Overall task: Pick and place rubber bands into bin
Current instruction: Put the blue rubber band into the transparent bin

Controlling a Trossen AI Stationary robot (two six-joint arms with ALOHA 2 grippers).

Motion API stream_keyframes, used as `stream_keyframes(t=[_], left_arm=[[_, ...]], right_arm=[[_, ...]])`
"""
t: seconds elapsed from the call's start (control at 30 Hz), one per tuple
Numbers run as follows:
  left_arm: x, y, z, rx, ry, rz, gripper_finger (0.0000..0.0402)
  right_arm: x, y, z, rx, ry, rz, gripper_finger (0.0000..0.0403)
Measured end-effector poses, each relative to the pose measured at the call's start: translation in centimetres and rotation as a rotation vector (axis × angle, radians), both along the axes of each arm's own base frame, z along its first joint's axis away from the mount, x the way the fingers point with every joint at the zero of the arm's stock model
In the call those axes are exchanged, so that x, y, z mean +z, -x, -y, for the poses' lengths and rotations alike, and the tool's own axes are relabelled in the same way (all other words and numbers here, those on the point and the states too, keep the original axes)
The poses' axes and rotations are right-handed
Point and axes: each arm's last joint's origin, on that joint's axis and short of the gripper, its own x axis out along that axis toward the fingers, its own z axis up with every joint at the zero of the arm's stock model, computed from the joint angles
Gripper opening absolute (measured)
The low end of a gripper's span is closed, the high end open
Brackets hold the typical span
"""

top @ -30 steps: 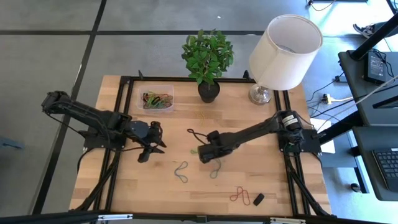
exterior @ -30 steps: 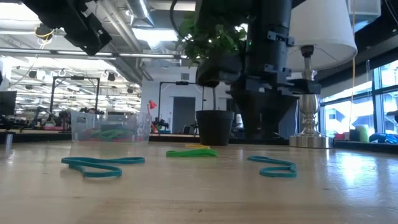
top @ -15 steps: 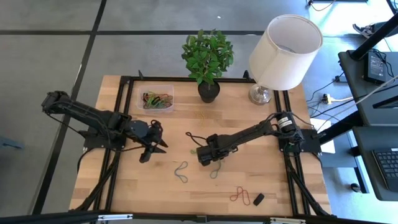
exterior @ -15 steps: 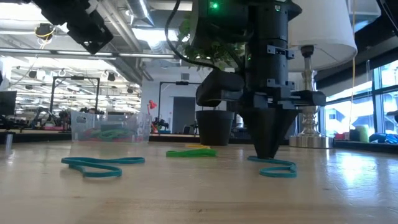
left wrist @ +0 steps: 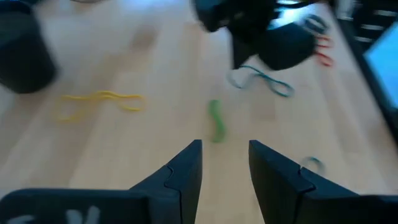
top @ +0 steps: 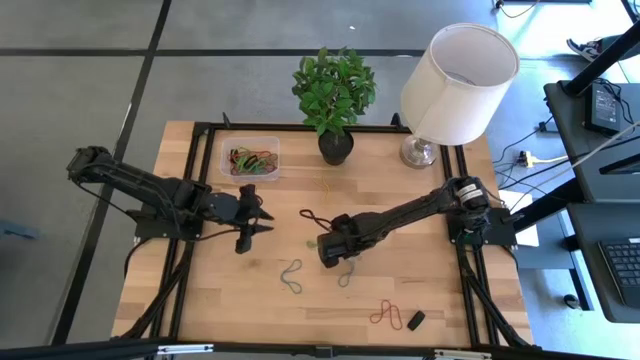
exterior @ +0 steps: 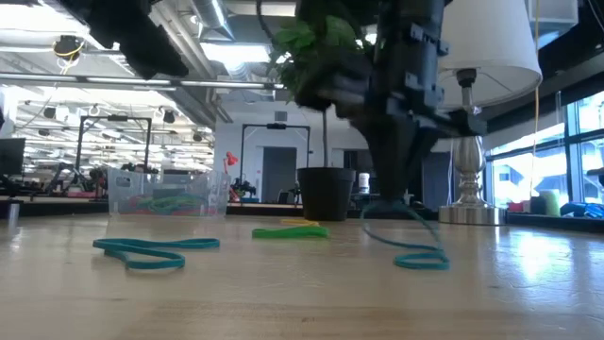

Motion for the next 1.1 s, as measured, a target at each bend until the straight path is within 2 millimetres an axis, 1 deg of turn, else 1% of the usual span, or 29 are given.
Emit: stream_keyframes(t=[0.17, 0.37, 0.47, 0.63, 0.73, 0.83, 1.0, 1.1], left_arm=[[0.1, 0.0, -0.4, 0.102, -0.069, 0.019, 0.0127], [0.1, 0.0, -0.5, 0.141, -0.093, 0.031, 0.0127], [0.4, -0.2, -0.5, 0.149, -0.085, 0.065, 0.0124], [1.3, -0.7, -0.3, 0.142, -0.057, 0.164, 0.012], [1.7, -1.4, -0.1, 0.12, -0.086, 0.228, 0.0123], [1.9, -2.4, 0.1, 0.123, -0.082, 0.295, 0.0133], [1.3, -4.8, 0.4, 0.135, -0.081, 0.371, 0.0172], [0.6, -6.4, 0.2, 0.177, -0.08, 0.409, 0.0197]], right_arm=[[2.6, 0.3, 0.2, 0.052, 0.033, 0.094, 0.0007], [5.6, 1.1, 0.8, 0.162, 0.105, 0.184, 0.0003], [7.0, 1.3, 1.7, 0.232, 0.135, 0.221, 0.0003], [9.0, 1.2, 3.6, 0.347, 0.194, 0.316, 0.0002], [10.4, 1.4, 4.7, 0.418, 0.218, 0.369, 0.0002], [11.9, 1.8, 5.7, 0.492, 0.239, 0.423, 0.0002], [14.1, 1.9, 6.7, 0.599, 0.326, 0.552, 0.0002], [14.7, 1.5, 6.8, 0.672, 0.365, 0.626, 0.0002]])
